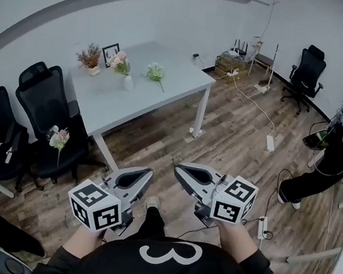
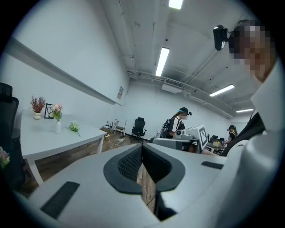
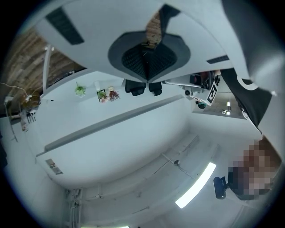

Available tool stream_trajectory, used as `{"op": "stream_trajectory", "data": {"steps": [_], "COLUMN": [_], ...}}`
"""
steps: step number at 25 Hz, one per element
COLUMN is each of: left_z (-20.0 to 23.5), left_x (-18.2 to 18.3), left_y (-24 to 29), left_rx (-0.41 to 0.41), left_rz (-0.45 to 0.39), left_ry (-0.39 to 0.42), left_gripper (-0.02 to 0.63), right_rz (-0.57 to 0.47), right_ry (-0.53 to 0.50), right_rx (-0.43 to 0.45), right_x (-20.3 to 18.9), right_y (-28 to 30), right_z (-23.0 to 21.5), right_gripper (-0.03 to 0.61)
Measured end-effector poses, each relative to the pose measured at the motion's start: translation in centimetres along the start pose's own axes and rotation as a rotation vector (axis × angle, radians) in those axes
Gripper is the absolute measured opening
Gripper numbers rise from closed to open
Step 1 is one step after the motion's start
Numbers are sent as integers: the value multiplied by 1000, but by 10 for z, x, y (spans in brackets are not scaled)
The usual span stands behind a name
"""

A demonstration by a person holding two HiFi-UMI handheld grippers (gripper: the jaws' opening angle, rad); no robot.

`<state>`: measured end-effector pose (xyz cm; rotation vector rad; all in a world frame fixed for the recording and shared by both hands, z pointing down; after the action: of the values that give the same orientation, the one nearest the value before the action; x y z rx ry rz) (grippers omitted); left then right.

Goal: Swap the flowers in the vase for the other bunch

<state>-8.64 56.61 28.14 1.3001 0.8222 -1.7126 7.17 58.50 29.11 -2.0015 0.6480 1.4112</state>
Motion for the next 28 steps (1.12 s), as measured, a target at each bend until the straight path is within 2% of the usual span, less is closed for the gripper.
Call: {"op": "stream_trajectory", "data": {"steps": [4,9,14,19,23,28], "left_z": [39,103,194,300,362,399], "left_x": [-4,-5,12,39,57,69], "left_y": [30,74,119,149,159,161], "left_rx": [-16,6,34,81,86,100], "left_rz": [8,15,32,12,-32,-85], "left_ry": [-12,-55,-96,-119,-128,-161], "left_gripper": [12,12,12,12,12,12], "right_rz": [-3,15,46,69,57,35], "right_ry": [4,34,82,85,71,66], "right_rx": [-12,-35,-39,-8,53,81], "right_x": [-4,-11,-11,-6,-4,0], "right_y": [23,59,132,226,285,318], "right_z": [-38,-104,-179,-245,-273,-294], "right_gripper": [9,9,9,9,9,9]}}
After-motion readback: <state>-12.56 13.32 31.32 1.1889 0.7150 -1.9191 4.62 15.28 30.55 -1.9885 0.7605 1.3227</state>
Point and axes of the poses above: the fingertips, and each gripper's own axes: y forward along the fingers, z to its left, x out of its top, the point moved 6 cm from there along -y, backward along the fingers, and after that the axes turned 11 degrees about -z, right-handed, at the moved point
